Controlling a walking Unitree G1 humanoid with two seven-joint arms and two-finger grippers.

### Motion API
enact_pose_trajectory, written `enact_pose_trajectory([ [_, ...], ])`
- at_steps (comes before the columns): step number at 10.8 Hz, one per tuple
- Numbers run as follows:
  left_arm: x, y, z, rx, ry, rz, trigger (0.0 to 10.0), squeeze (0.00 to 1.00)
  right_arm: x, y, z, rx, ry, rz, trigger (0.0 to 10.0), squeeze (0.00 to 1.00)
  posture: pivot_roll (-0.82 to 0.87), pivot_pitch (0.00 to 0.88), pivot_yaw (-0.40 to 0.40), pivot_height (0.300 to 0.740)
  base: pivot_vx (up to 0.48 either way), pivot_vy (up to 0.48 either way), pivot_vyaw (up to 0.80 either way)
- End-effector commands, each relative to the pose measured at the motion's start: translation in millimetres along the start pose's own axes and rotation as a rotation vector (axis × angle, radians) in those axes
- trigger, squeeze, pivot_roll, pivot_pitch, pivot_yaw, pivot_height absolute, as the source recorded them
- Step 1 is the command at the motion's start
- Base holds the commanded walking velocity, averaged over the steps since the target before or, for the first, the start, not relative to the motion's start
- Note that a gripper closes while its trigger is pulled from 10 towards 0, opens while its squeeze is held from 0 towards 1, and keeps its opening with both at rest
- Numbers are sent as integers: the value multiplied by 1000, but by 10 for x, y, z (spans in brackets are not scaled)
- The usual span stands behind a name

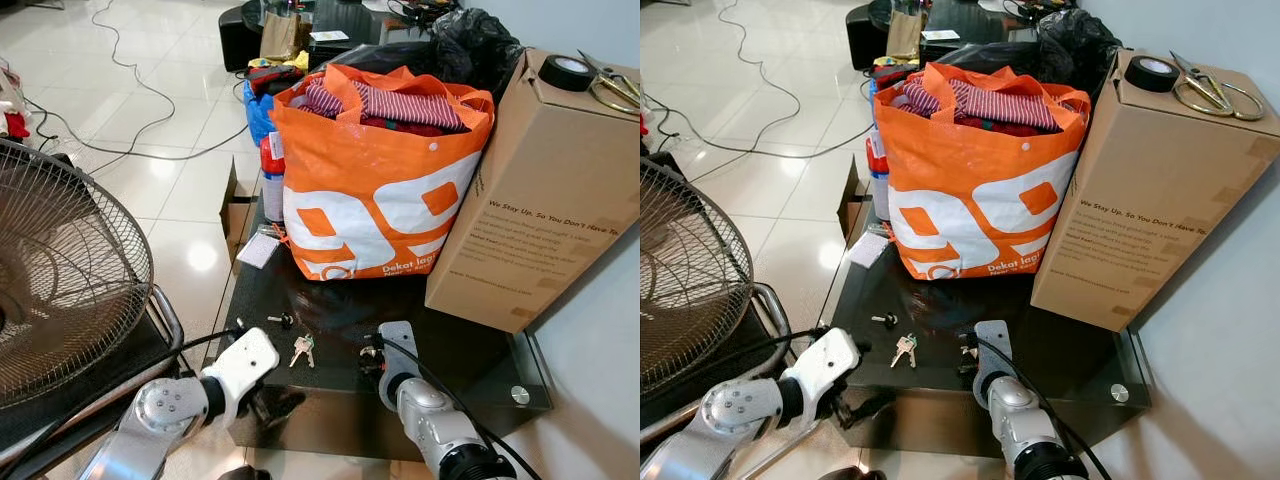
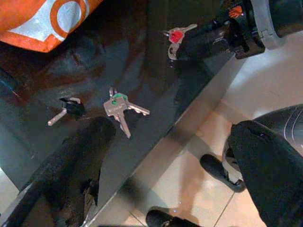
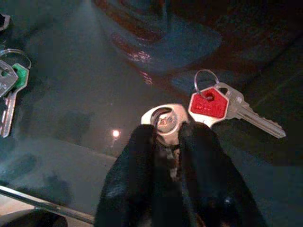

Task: Hang keys on a hook

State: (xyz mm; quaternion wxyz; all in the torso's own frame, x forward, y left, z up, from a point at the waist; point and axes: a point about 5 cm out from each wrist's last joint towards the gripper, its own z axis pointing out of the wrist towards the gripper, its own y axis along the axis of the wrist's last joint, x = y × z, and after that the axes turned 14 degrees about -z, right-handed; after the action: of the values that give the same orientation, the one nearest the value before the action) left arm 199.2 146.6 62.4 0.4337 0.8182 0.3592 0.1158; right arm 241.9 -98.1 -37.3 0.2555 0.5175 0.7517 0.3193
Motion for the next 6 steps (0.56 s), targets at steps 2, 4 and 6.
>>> enact_pose_trajectory([
  [2,-19,46,-31,-9,-4,14,10000,75,-24,-40,7,23,-18,-4,0,0,-83,51,-35,740,0,0,0],
  [4,-33,22,-16,-5,-7,8,10000,75,-30,-13,4,4,-7,-5,0,0,-91,51,-33,740,0,0,0],
  [6,-40,2,10,-8,-11,6,10000,75,-70,-60,-30,-3,38,-29,0,0,-102,43,-33,740,0,0,0],
])
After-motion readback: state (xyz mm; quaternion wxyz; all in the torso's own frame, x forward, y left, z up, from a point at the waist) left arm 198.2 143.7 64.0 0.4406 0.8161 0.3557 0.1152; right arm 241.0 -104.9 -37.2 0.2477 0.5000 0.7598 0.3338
